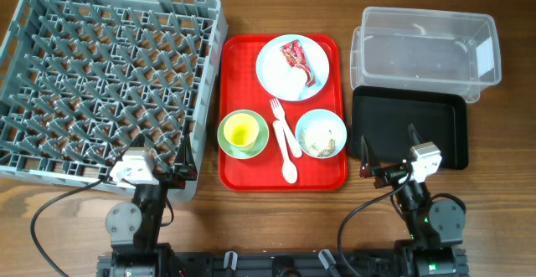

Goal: Sort waste into correct bins and load items into the dishwasher rack

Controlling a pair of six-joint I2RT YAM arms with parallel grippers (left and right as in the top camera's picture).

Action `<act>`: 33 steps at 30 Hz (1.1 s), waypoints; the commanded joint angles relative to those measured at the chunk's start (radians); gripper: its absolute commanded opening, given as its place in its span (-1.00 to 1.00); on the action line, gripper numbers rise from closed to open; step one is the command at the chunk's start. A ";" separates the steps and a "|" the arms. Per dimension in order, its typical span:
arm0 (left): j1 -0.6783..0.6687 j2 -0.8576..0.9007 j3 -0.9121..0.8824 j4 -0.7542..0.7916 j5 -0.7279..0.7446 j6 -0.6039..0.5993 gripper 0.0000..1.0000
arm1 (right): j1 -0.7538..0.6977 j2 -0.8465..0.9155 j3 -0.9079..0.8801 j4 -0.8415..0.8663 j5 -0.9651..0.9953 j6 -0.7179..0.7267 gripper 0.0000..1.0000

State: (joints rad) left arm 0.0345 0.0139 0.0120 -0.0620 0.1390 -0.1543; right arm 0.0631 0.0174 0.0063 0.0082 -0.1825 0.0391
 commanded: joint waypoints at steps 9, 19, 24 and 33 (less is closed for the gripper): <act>-0.005 -0.006 -0.006 -0.002 -0.006 0.019 1.00 | 0.007 -0.010 -0.001 0.006 -0.012 -0.010 0.99; -0.005 -0.006 -0.006 0.014 -0.002 -0.034 1.00 | 0.007 -0.010 -0.001 0.030 -0.020 0.044 0.99; -0.005 -0.002 0.028 -0.028 -0.002 -0.037 1.00 | 0.007 -0.006 0.031 -0.011 0.039 0.043 0.99; -0.005 0.154 0.239 -0.228 -0.003 -0.035 1.00 | 0.007 0.157 0.239 -0.177 0.086 0.042 0.99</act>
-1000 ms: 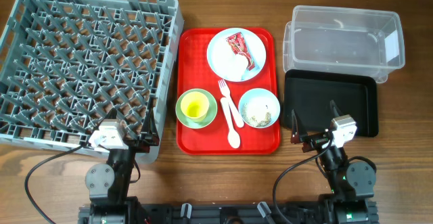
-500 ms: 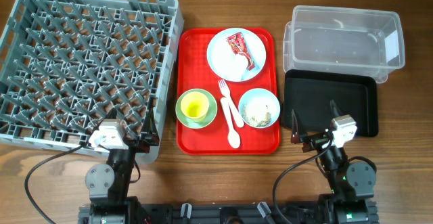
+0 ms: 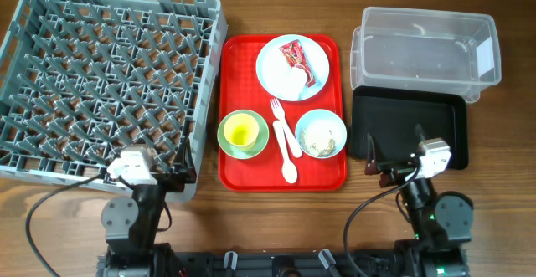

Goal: Sort waste into correct bins and load items into the dishwasher rack

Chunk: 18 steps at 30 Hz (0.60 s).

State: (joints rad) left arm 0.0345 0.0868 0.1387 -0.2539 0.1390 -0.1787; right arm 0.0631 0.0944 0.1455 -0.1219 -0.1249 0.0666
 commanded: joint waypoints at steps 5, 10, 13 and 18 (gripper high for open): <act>-0.005 0.281 0.271 -0.148 -0.006 -0.008 1.00 | 0.007 0.277 0.273 -0.190 0.009 0.014 0.99; -0.005 0.508 0.461 -0.297 -0.007 -0.008 1.00 | 0.007 0.497 0.447 -0.319 -0.036 0.011 0.99; -0.005 0.648 0.589 -0.407 -0.006 -0.008 1.00 | 0.007 0.644 0.567 -0.423 -0.036 0.011 0.99; -0.005 0.821 0.763 -0.580 -0.006 -0.008 1.00 | 0.007 0.866 0.785 -0.632 -0.027 -0.014 0.99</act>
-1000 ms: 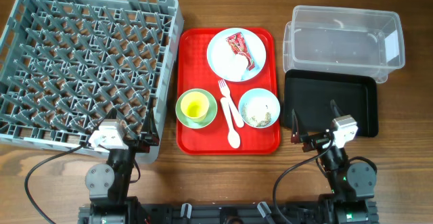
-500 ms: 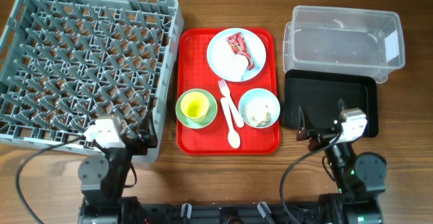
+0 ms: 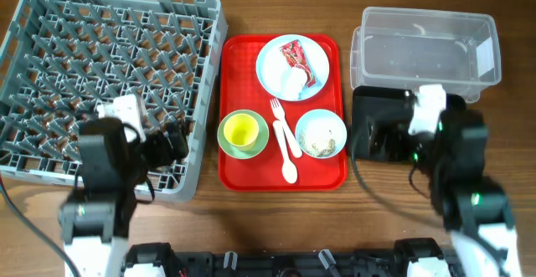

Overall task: Sort waste into correct bins and load items into the dishwasher rack
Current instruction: 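Move the right gripper over the white plate toward the wrapper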

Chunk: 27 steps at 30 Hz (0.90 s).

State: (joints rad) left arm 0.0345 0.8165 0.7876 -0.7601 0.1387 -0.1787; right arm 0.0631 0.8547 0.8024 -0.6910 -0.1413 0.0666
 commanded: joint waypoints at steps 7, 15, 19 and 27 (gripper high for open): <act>-0.005 0.141 0.161 -0.166 -0.002 -0.012 1.00 | 0.007 0.262 0.242 -0.119 -0.219 -0.079 0.99; -0.005 0.141 0.161 -0.192 -0.001 -0.013 1.00 | 0.007 0.269 0.369 -0.188 -0.150 0.082 0.99; -0.005 0.141 0.161 -0.191 -0.001 -0.013 1.00 | 0.019 0.312 0.543 -0.317 -0.141 0.063 0.99; -0.005 0.141 0.161 -0.191 -0.001 -0.013 1.00 | 0.075 0.514 0.831 -0.422 -0.109 -0.016 0.99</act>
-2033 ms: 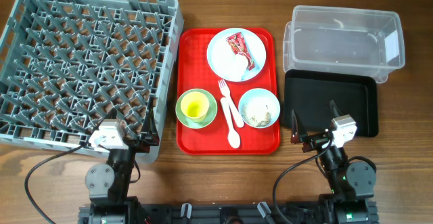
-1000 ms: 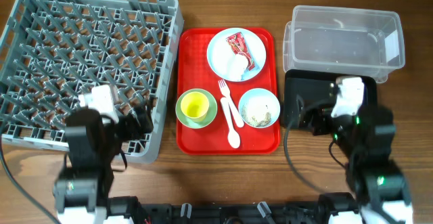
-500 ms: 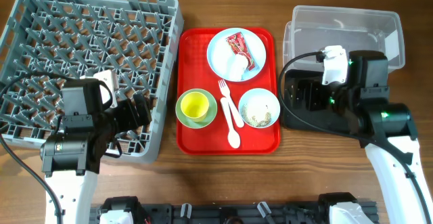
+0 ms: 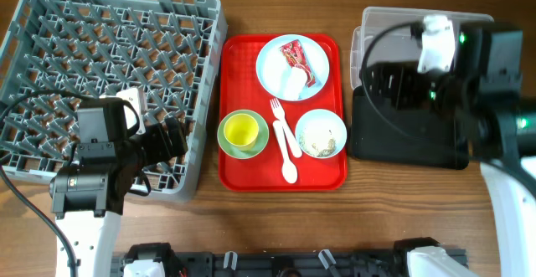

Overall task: Sort waste into correct bins and load items into the dishwasher rack
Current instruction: 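Move the right gripper over the white plate toward the wrapper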

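Observation:
On the red tray [image 4: 236, 173] stand a white plate [image 4: 276, 66] with a red wrapper [image 4: 295, 57] and a white crumpled piece [image 4: 291, 83], a green cup on its saucer [image 4: 242, 132], a white fork and spoon [image 4: 286, 139], and a pale bowl of food scraps [image 4: 321, 133]. The grey dishwasher rack [image 4: 109, 51] lies at the left. My left gripper [image 4: 181, 137] hovers over the rack's front right corner, pointing at the tray. My right gripper [image 4: 373, 83] hangs over the black bin [image 4: 410, 150]. Both sets of jaws are dark and unclear, with nothing seen in them.
A clear plastic bin [image 4: 394, 24] stands at the back right, partly under my right arm. The black bin lies just in front of it. Cables trail from both arms. Bare wooden table [image 4: 276, 218] runs along the front.
Both arms stand higher and look larger. The right arm has shifted toward the back, now over the clear bin's front edge. The left arm has shifted slightly right. Nothing on the tray has moved.
Both arms first sat folded low at the table's front edge and were much the same a second later. Then they were raised, the left over the rack's front, the right over the black bin. Now they reach higher still. All tray items stayed put.

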Controlling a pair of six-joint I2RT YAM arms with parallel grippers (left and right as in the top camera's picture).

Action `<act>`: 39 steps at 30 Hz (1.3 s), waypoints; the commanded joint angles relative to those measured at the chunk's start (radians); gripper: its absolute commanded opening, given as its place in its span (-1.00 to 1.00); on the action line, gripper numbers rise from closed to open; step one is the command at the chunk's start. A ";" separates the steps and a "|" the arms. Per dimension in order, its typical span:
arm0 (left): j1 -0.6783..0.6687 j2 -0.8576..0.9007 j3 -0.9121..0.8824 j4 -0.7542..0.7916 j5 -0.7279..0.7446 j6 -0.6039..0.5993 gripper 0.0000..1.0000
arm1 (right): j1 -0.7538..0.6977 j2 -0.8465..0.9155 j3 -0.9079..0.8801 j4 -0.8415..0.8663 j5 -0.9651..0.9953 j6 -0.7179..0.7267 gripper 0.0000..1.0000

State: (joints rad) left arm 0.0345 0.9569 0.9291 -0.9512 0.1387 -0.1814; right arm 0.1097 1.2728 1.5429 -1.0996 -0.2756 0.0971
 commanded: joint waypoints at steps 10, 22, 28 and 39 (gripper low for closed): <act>-0.005 0.001 0.019 0.011 -0.002 -0.010 1.00 | 0.218 0.376 0.212 0.045 0.192 0.044 0.99; -0.005 0.002 0.019 0.015 -0.002 -0.010 1.00 | 0.331 0.689 0.211 0.169 0.184 0.324 0.99; -0.005 0.002 0.019 0.015 -0.002 -0.010 1.00 | 0.331 0.817 0.211 0.167 0.126 0.380 1.00; -0.005 0.002 0.019 0.014 -0.002 -0.010 1.00 | 0.331 0.881 0.171 0.222 0.186 0.472 0.58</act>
State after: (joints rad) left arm 0.0345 0.9577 0.9295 -0.9413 0.1387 -0.1814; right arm 0.4416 2.1304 1.7363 -0.8978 -0.1322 0.4957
